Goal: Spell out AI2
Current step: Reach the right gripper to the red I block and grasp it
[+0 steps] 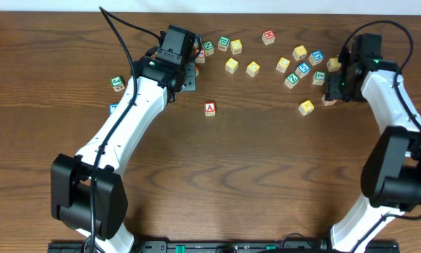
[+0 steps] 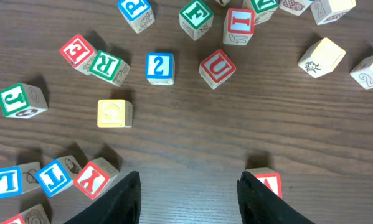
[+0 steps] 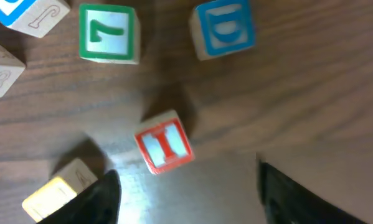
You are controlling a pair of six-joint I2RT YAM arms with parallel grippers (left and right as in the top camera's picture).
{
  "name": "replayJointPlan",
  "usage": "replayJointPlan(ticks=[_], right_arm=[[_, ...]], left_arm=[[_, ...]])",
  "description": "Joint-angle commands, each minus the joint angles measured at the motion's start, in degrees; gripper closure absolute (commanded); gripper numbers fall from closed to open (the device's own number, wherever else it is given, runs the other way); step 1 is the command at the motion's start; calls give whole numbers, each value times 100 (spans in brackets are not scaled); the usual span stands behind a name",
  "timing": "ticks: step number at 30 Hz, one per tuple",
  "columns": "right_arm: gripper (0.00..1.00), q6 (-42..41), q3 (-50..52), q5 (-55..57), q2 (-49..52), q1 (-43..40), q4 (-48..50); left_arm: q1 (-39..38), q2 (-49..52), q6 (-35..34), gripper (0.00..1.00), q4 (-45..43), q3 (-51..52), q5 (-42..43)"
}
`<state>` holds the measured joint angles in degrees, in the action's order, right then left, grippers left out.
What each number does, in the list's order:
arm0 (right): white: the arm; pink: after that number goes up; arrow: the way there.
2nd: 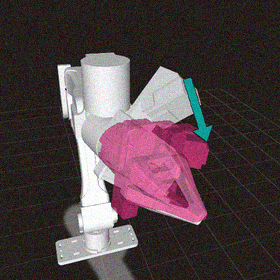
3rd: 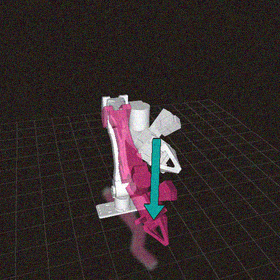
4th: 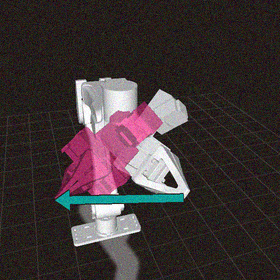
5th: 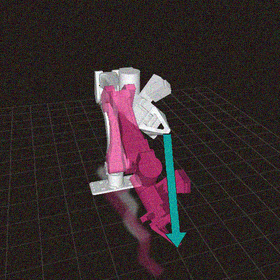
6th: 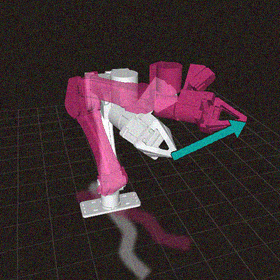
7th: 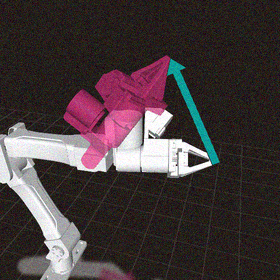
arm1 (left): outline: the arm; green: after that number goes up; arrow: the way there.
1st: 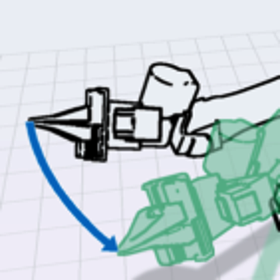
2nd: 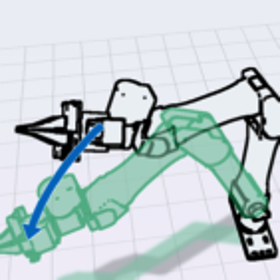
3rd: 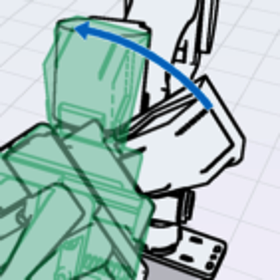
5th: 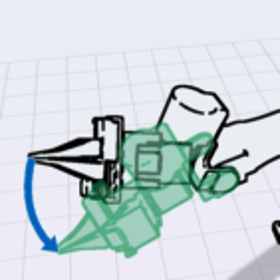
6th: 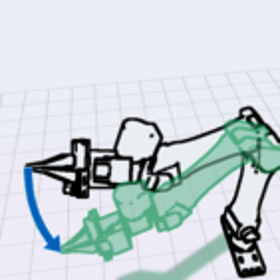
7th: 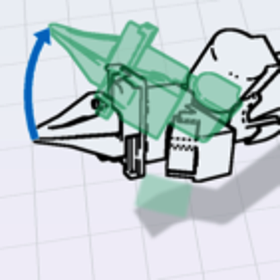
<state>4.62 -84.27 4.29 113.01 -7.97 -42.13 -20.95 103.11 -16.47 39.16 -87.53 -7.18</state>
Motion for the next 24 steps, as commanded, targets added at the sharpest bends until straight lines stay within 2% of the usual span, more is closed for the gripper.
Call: replayJointPlan(ticks=[1, 15, 24], right_arm=[[38, 417, -79, -476, 203, -31, 140], [53, 470, -76, -533, 634, -31, 422], [59, 461, -76, -540, 940, -24, 538]], left_arm=[[11, 63, -7, 51, -7, -111, 28], [11, 63, -7, 51, -70, -111, 28], [11, 63, -7, 51, -68, -111, 28]])
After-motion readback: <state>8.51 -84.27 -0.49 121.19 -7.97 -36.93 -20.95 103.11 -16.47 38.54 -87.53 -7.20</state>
